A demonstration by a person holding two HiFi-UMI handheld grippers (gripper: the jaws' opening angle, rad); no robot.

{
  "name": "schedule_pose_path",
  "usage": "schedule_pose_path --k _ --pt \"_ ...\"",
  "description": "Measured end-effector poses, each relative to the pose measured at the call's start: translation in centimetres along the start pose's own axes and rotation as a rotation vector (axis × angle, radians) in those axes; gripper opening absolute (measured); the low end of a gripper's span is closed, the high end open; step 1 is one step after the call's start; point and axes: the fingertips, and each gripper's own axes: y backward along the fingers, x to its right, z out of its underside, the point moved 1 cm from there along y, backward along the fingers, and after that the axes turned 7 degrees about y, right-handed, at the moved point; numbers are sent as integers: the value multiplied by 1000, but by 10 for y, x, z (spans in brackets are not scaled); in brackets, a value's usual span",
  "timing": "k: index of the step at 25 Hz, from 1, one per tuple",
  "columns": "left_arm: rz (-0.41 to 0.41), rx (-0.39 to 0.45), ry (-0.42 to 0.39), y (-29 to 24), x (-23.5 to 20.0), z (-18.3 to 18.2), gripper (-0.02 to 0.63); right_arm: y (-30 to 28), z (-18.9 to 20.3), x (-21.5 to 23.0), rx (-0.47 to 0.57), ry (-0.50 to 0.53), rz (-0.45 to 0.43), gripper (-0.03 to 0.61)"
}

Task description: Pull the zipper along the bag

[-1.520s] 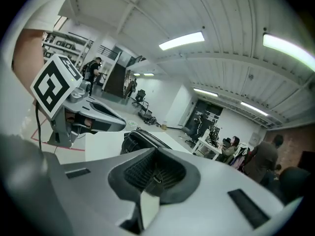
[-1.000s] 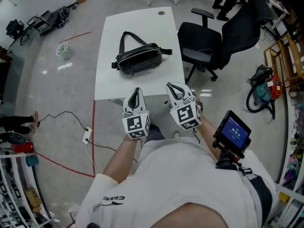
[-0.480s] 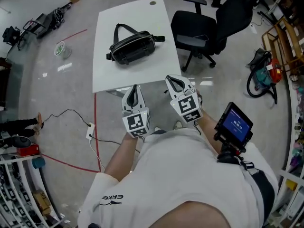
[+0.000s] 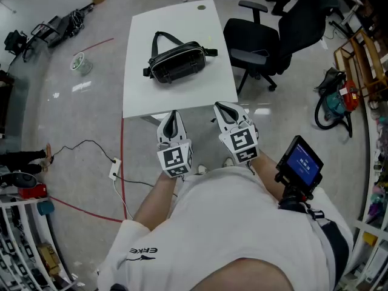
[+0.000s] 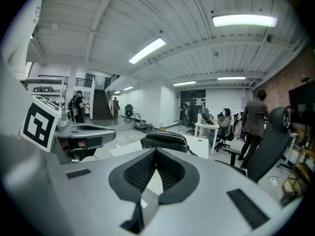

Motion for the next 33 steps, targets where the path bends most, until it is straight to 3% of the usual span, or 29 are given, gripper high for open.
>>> schedule_pose_path --k 16,28,33 --pt "32 -5 20 4 -15 0 2 -9 -7 -17 -20 2 22 5" --pt "55 -15 20 -10 1 1 2 -4 -3 2 -23 3 40 5" --pt "62 -14 26 5 -23 -1 2 -11 -11 -24 -28 3 47 5"
